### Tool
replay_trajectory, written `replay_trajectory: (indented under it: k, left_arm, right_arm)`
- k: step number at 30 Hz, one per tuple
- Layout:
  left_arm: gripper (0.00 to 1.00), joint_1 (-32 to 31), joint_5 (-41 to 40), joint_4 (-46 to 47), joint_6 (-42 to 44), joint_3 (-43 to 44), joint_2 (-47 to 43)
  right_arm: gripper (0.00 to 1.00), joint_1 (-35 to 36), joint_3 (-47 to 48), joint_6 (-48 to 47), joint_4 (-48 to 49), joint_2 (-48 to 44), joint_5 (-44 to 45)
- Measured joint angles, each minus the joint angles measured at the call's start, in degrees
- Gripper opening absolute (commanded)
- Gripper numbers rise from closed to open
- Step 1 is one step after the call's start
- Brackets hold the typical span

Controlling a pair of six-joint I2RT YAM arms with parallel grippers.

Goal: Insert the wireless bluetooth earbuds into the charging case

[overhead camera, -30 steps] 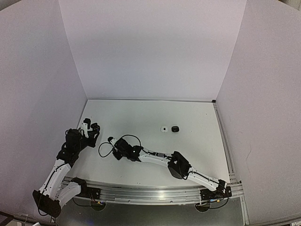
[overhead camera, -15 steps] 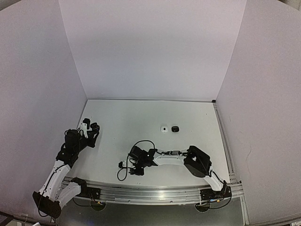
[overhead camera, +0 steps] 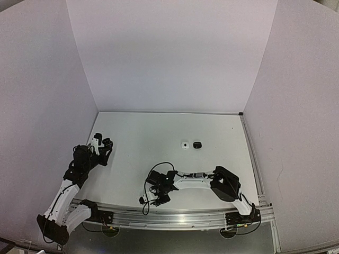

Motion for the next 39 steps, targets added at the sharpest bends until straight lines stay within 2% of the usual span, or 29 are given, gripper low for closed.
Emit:
replay_trajectory:
  k: [4, 7, 14, 17, 21, 29, 39]
  left_arm:
    - [0.00, 0.0, 0.1, 0.0, 0.0, 0.0, 0.1]
    - [0.00, 0.0, 0.3, 0.0, 0.0, 0.0, 0.1]
    - [0.00, 0.0, 0.6, 1.6, -0.1, -0.3, 0.3]
    - [0.00, 0.0, 0.7, 2.8, -0.2, -1.1, 0.6]
    - [0.00, 0.0, 1.4, 3.0, -0.2, -1.2, 1.0]
    - [0.00, 0.0, 1.5, 3.0, -0.2, -1.2, 0.9]
    - [0.00, 0.0, 1.5, 3.0, -0.1, -1.2, 0.5]
  right_arm:
    - [0.47, 0.0, 0.0, 4.4, -0.8, -1.2, 2.2]
    - [0.48, 0.4, -0.5, 11.7, -0.1, -4.4, 4.3]
    - [0.48, 3.8, -2.1, 42.3, 3.7, -13.2, 18.6]
    - [0.49, 6.6, -2.7, 53.2, 4.2, -12.4, 25.2]
    - [0.47, 9.2, -2.4, 62.9, 4.5, -7.3, 29.7]
    - [0.40, 10.0, -4.9, 72.4, 4.5, -5.0, 32.6]
    - [0.40, 10.1, -6.2, 73.8, 6.4, -5.1, 30.4]
